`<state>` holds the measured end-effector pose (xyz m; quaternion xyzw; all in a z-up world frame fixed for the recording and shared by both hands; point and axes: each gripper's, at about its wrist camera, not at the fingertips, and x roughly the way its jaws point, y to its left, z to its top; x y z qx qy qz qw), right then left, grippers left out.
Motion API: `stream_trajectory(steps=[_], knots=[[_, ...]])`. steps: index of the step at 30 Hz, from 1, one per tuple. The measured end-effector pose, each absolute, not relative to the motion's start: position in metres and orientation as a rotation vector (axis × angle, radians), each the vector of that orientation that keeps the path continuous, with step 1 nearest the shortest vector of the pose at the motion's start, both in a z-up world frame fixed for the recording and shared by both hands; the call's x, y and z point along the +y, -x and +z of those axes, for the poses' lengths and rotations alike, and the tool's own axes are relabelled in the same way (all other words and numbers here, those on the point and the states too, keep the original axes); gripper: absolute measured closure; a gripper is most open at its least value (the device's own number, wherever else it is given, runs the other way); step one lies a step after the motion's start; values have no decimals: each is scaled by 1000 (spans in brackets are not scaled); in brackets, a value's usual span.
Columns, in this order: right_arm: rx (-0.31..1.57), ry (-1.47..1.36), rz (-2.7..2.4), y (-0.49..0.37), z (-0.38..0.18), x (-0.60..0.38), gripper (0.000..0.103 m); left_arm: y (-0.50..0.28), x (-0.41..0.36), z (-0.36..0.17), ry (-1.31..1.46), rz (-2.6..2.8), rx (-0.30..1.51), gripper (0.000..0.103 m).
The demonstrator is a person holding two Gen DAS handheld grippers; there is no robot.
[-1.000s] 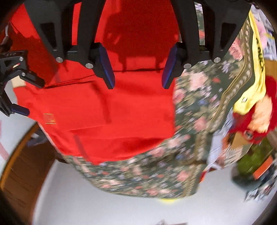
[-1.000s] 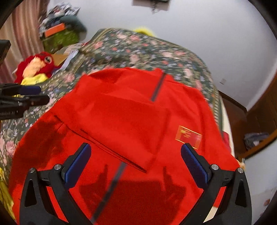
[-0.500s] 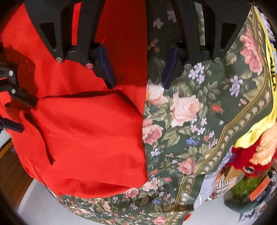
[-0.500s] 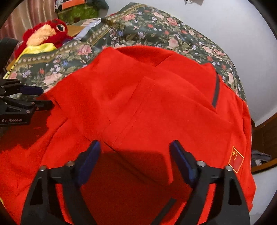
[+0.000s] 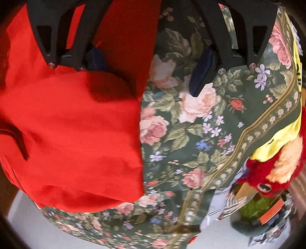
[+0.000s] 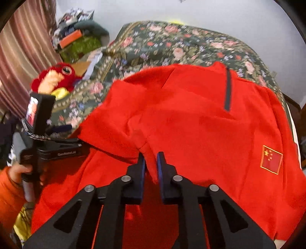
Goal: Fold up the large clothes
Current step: 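Fold the held sleeve across the jacket front with the right tool, release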
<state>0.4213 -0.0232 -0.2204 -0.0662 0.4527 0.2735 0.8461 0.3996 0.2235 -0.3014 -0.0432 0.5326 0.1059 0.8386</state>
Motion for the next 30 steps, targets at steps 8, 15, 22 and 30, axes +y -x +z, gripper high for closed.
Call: stream_trajectory(steps=[8, 15, 22, 30], knots=[[840, -2, 447, -422, -179, -85, 97, -394, 234, -293, 132, 312, 1116, 22], [809, -107, 261, -419, -161, -157, 97, -385, 235, -275, 140, 357, 1085, 22], [895, -169, 175, -409, -185, -204, 97, -378, 238, -267, 185, 396, 1081, 22], [1069, -209, 182, -391, -227, -232, 96, -363, 229, -264, 161, 394, 1142, 22]])
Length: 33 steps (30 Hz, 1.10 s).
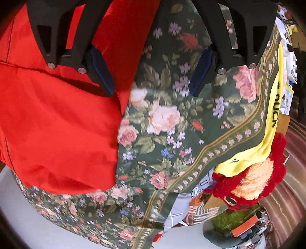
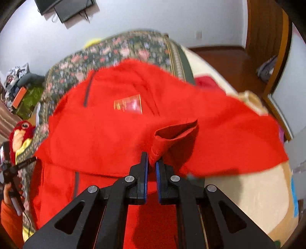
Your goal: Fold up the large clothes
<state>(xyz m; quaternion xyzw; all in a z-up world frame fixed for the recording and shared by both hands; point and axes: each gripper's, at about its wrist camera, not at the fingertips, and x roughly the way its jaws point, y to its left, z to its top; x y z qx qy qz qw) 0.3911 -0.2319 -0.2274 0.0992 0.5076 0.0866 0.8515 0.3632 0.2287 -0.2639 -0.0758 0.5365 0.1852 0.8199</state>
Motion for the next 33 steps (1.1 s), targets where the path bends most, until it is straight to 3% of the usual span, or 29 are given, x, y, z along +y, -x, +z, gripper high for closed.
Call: stream_trajectory(steps=[5, 9, 15, 24, 33], knots=[[1144, -200, 211, -379, -238, -236, 85, -346, 212, -249, 127, 355, 1141, 22], [1124, -187, 234, -368, -228, -243, 52, -336, 198, -233, 136, 321, 1132, 22], [1048, -198, 234, -356, -206, -270, 41, -331, 165, -203, 147, 256, 1084, 22], [954, -359, 97, -349, -189, -354, 39, -335, 83, -155, 104, 82, 970, 22], [1015, -634, -84, -361, -241, -444, 39, -344, 25, -147, 101, -59, 943, 22]])
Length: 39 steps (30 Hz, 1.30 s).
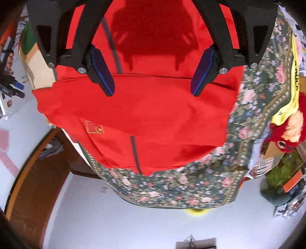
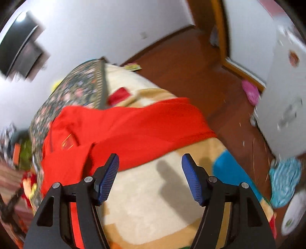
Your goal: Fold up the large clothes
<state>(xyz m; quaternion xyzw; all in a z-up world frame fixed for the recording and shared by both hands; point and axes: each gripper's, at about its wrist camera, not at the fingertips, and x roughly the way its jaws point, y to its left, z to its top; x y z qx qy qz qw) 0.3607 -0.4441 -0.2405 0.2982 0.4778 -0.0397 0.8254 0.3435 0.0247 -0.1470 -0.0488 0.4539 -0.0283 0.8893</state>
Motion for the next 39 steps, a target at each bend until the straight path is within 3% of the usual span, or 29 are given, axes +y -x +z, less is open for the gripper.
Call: stream_trajectory(steps=[8, 14, 16, 18, 19, 23, 33, 39], knots=[[1058, -902, -118, -384, -293, -476, 39, -351, 3, -169, 56, -72, 978, 22], [1030, -924, -200, -403, -306, -487, 40, -352, 8, -183, 56, -53, 1007, 22], [1022, -905, -254, -408, -306, -489, 53, -352, 13, -187, 74, -45, 1020, 22], [1026, -864, -311, -412, -305, -490, 83, -351, 17, -191, 88, -35, 1031, 22], [1022, -850, -323, -413, -302, -489, 90, -350, 20, -193, 96, -30, 1036, 22], [928, -697, -357, -409, -267, -477, 96, -345, 29, -193, 97, -10, 1034, 22], [570, -441, -174, -387, -115, -407, 97, -319, 46, -175, 78, -17, 963, 22], [500, -365, 85, -391, -68, -328, 97, -300, 56, -168, 43, -25, 925, 22]])
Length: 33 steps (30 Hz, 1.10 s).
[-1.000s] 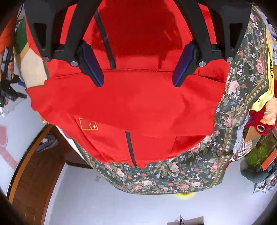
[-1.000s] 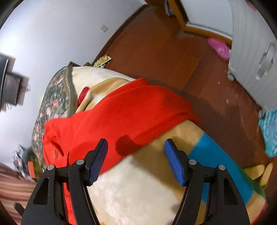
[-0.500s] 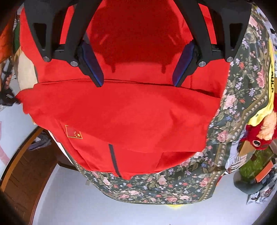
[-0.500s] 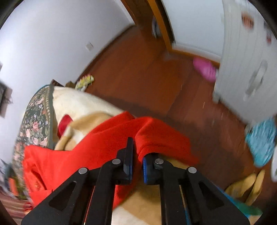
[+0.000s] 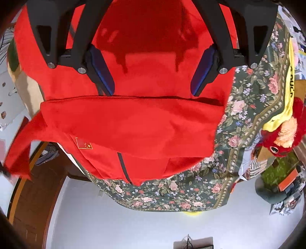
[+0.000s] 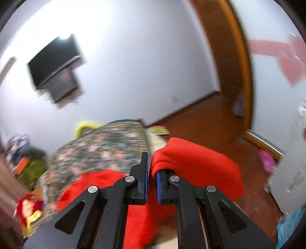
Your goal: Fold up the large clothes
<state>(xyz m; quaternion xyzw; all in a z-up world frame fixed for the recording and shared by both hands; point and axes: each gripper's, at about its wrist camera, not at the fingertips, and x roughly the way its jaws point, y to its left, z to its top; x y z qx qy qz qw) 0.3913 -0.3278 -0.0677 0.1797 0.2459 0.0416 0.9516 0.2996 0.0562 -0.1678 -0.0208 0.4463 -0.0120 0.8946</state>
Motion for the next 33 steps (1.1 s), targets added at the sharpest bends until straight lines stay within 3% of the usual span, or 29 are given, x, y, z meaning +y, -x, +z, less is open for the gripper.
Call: stream_trajectory(steps=[6, 13, 17, 23, 25, 30, 33], knots=[[621, -287, 297, -420, -89, -238, 97, -282, 77, -166, 59, -21, 899, 22], [982, -210, 424, -440, -185, -147, 97, -275, 106, -177, 97, 19, 920, 22], [1141, -180, 456, -437, -228, -125, 97, -271, 117, -184, 118, 34, 935, 22], [1316, -202, 475, -427, -247, -129, 96, -271, 117, -189, 118, 41, 963, 22], [1330, -203, 492, -421, -243, -138, 91, -273, 111, -186, 109, 34, 962, 22], [1187, -118, 451, -401, -209, -168, 58, -289, 78, -169, 67, -14, 937, 22], [1075, -37, 385, -385, -188, -194, 55, -304, 45, -159, 27, -66, 923, 22]])
